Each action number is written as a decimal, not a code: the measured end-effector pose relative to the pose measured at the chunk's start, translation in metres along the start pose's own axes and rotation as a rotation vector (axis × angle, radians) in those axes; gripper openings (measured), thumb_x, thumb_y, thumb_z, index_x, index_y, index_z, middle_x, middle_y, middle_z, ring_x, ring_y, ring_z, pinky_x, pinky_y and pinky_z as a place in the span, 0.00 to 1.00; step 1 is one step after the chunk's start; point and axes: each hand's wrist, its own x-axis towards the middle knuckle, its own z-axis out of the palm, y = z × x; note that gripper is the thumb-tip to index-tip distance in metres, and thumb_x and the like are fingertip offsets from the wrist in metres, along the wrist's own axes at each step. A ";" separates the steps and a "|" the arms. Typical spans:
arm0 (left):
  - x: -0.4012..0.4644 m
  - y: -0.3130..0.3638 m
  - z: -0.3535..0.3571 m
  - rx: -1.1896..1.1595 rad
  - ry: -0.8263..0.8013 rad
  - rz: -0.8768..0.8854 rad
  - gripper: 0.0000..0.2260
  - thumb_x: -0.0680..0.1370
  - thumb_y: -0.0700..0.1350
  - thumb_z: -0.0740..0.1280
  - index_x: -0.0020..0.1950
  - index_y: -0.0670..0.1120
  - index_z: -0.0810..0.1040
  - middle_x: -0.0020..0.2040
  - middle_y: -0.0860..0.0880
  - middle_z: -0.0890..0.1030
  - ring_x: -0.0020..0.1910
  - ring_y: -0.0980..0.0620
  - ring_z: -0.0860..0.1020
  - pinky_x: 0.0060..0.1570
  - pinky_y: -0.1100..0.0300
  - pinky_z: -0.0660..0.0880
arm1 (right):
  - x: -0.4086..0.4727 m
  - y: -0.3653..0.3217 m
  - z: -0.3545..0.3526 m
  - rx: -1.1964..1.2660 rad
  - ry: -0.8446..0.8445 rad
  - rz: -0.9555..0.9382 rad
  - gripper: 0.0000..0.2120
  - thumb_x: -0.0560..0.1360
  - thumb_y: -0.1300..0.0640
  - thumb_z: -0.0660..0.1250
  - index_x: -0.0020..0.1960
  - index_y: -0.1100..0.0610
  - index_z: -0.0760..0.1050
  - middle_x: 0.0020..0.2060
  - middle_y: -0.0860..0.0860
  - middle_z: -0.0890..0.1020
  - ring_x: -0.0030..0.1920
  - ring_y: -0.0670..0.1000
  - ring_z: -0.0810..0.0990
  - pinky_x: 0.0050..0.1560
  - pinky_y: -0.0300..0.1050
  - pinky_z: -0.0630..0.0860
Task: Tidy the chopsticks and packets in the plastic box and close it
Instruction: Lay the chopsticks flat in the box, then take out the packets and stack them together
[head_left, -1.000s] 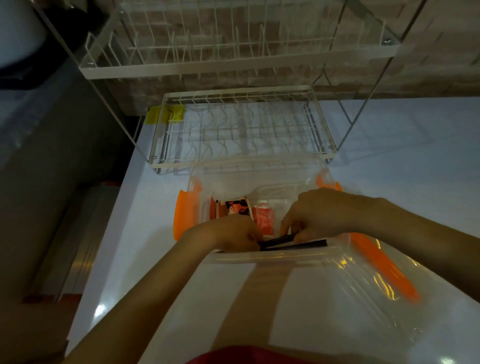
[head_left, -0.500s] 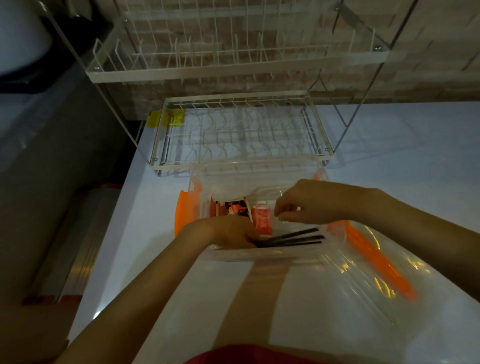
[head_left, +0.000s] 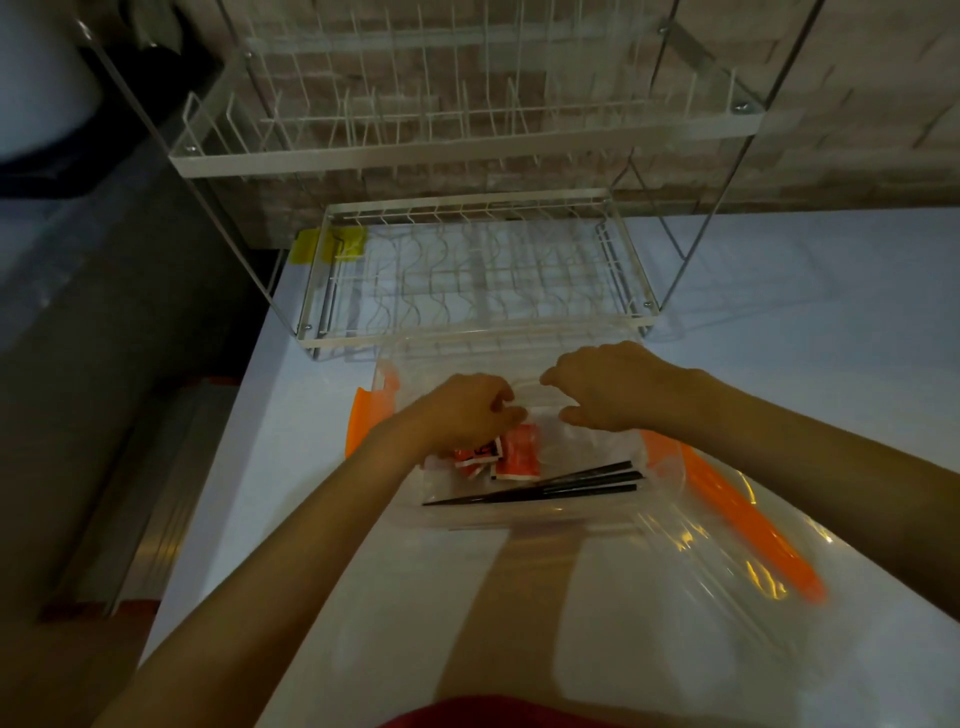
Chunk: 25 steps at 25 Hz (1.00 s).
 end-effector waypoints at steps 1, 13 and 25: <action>0.005 0.001 0.000 0.022 0.041 -0.035 0.20 0.78 0.51 0.58 0.66 0.42 0.68 0.63 0.42 0.75 0.60 0.44 0.73 0.53 0.59 0.69 | 0.003 -0.002 0.001 -0.015 -0.021 0.008 0.20 0.77 0.50 0.58 0.67 0.57 0.65 0.64 0.57 0.73 0.62 0.58 0.73 0.55 0.52 0.71; 0.022 0.005 0.008 -0.053 -0.090 -0.093 0.12 0.77 0.44 0.62 0.53 0.37 0.78 0.53 0.39 0.82 0.36 0.52 0.75 0.30 0.69 0.70 | 0.003 0.002 0.001 0.220 0.086 -0.058 0.10 0.72 0.57 0.66 0.53 0.57 0.75 0.53 0.56 0.79 0.54 0.55 0.76 0.47 0.45 0.70; 0.015 0.013 0.014 -0.525 -0.113 -0.218 0.15 0.78 0.42 0.60 0.53 0.30 0.74 0.48 0.37 0.82 0.46 0.43 0.82 0.31 0.66 0.78 | -0.015 0.003 0.007 -0.079 0.088 -0.049 0.17 0.75 0.70 0.55 0.61 0.60 0.71 0.60 0.60 0.74 0.56 0.60 0.76 0.54 0.50 0.73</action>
